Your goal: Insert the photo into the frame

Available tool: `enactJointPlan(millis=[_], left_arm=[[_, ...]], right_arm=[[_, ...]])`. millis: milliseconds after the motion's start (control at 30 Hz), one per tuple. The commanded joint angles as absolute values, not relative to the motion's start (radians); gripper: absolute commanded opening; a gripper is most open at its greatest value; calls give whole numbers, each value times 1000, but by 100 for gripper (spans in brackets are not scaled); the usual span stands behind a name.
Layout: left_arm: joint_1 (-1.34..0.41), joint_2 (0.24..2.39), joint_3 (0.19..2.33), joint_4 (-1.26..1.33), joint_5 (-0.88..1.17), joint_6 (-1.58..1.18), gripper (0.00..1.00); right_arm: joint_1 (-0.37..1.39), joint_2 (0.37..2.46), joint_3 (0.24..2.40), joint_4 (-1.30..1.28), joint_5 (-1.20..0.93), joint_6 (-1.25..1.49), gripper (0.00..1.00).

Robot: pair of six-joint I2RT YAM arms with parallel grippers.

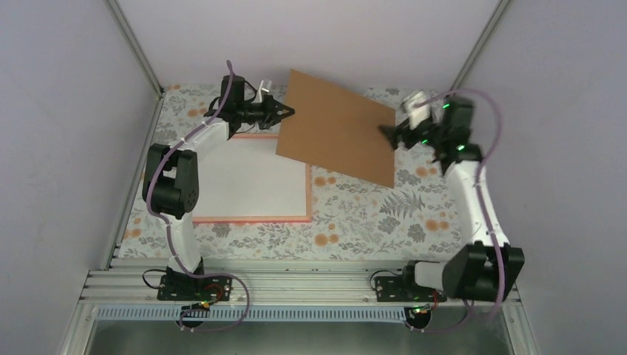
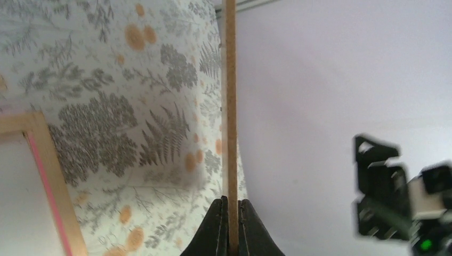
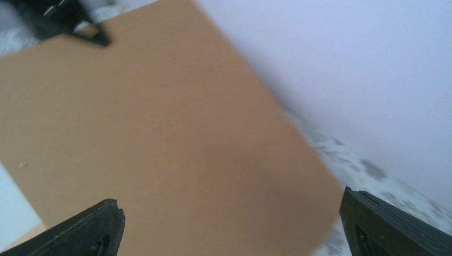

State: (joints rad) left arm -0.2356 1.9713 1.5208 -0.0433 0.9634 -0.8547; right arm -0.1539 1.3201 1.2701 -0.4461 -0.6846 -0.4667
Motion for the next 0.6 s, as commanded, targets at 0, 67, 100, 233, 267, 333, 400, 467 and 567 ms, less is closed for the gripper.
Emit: enactJointPlan(millis=[0,67,100,233,267,333,400,467,567], left_arm=[[-213,1888,1432,199,1084,-1131,2],[-204,1882,1393,243,1091,-1194,2],[-202,1880,1378,265,1095,-1217,2],[-200,1881,1365,287,1091,-1248,2],[-200,1882,1359,289,1090,-1256,2],[-200,1882,1344,305,1089,-1279,3],[-199,1879,1323,322,1088,-1308,2],[-198,1873,1297,351,1086,-1353,2],[-200,1861,1266,359,1084,-1372,2]], right_arm=[[121,1145,982,-235,-386,-585,100],[236,1083,856,-157,-276,-621,100],[290,1068,824,-132,-230,-633,100],[440,1040,745,-74,-131,-673,100],[477,1037,730,-66,-122,-685,99],[534,1037,706,-58,-77,-723,98],[578,1036,680,-30,-26,-757,97],[615,1055,647,24,35,-822,96],[640,1092,591,158,140,-929,92]])
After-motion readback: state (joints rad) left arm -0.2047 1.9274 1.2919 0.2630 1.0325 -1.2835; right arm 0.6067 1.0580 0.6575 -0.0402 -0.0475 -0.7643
